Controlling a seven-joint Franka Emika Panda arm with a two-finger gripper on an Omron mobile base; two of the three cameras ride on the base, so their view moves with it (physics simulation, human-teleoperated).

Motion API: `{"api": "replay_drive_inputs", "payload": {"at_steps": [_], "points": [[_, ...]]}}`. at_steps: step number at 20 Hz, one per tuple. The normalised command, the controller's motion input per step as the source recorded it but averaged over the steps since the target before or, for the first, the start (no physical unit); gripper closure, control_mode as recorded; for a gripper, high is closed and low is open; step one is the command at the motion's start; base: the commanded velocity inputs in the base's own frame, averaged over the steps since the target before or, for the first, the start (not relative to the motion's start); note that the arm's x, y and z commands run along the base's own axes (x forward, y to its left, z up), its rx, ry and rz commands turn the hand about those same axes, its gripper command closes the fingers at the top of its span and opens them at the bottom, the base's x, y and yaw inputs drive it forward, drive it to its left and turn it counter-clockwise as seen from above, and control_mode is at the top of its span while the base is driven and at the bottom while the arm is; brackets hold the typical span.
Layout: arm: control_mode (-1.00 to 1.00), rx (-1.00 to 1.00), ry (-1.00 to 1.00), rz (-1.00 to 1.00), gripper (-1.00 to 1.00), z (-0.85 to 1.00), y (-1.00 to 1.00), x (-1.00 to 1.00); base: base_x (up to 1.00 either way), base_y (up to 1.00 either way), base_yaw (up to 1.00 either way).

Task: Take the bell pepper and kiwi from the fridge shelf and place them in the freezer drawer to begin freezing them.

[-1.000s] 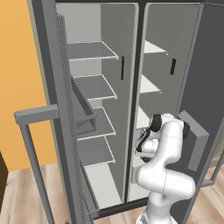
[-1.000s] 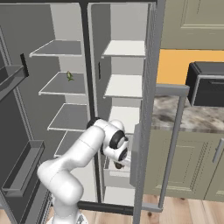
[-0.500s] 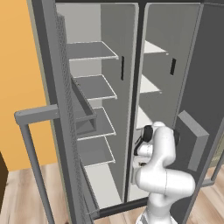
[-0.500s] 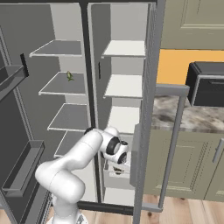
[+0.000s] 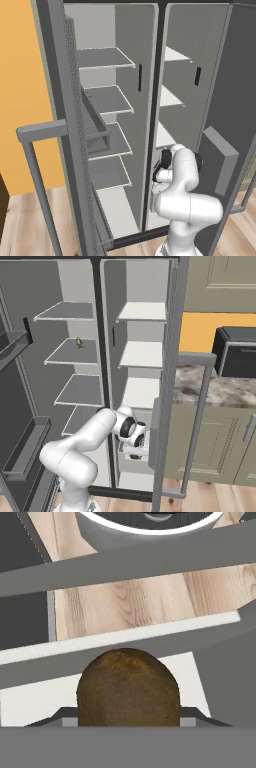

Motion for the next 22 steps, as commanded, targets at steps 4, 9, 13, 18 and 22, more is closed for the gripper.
{"api": "replay_drive_inputs", "payload": {"at_steps": [4, 9, 13, 18, 22], "points": [[-1.00, 0.00, -0.11, 0.02, -1.00, 0.05, 0.00, -0.35, 0.00, 0.00, 0.00], [-1.00, 0.00, -0.16, 0.00, -1.00, 0.29, 0.00, -0.13, 0.00, 0.00, 0.00], [-1.00, 0.00, -0.14, 0.00, -1.00, 0.51, 0.00, 0.00, 0.00, 0.00, 0.00], [-1.00, 0.00, -0.05, 0.00, -1.00, 0.56, 0.08, 0.00, 0.00, 0.00, 0.00], [-1.00, 0.00, -0.03, 0.00, -1.00, 0.40, 0.10, 0.00, 0.00, 0.00, 0.00]]}}
